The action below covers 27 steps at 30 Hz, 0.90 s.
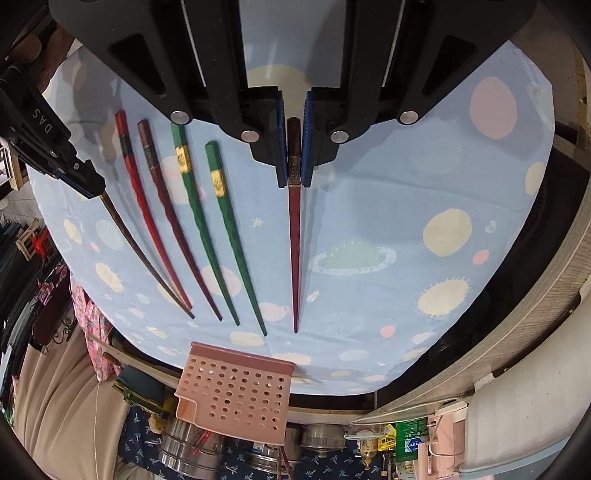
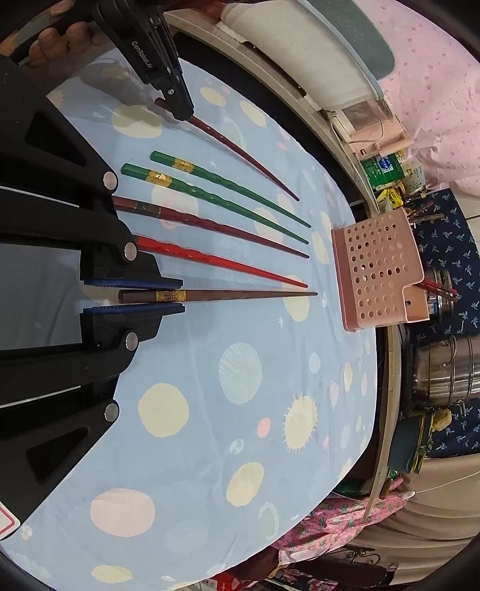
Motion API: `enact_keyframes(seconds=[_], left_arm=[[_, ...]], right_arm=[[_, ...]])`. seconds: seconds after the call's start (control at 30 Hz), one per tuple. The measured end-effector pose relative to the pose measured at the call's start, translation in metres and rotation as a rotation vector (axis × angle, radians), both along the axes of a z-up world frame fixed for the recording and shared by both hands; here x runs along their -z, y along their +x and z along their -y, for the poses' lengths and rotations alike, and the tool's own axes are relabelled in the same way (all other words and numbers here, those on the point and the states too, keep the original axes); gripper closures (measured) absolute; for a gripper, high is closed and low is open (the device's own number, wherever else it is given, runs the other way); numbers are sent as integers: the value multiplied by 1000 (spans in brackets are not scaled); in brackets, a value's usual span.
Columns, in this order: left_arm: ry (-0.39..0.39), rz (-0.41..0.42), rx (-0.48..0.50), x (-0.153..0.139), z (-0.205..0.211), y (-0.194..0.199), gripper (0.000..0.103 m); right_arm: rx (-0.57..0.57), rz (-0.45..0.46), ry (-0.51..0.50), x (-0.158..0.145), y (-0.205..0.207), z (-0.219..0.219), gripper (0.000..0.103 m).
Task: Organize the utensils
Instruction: 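Close the left tool on a dark red chopstick while the right tool grasps a brown chopstick, then lift both held chopsticks and carry them over the pink basket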
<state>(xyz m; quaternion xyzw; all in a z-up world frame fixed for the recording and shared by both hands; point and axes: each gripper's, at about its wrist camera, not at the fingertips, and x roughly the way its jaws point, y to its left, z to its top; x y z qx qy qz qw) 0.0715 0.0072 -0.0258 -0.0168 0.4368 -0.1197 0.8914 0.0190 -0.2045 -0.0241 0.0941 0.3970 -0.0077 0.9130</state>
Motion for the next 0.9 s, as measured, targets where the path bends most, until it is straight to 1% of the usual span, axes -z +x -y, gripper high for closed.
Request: enact_keyframes(seconds=[0.17,0.37,0.67,0.9], left_arm=[[-13,36,-8,-20,1,12,96],[-45,99,-15,-51,3,28,96],[-95,186,-36,-102,4,59,96],[-123,229,-49,-135,9,87,96]], right_arm=[[6,39,24,-18,5,9,96],[19,107,22,-48,19,21,96],[49,209,44,-95,45,40,96],[57,273,59,-124,64,46,96]])
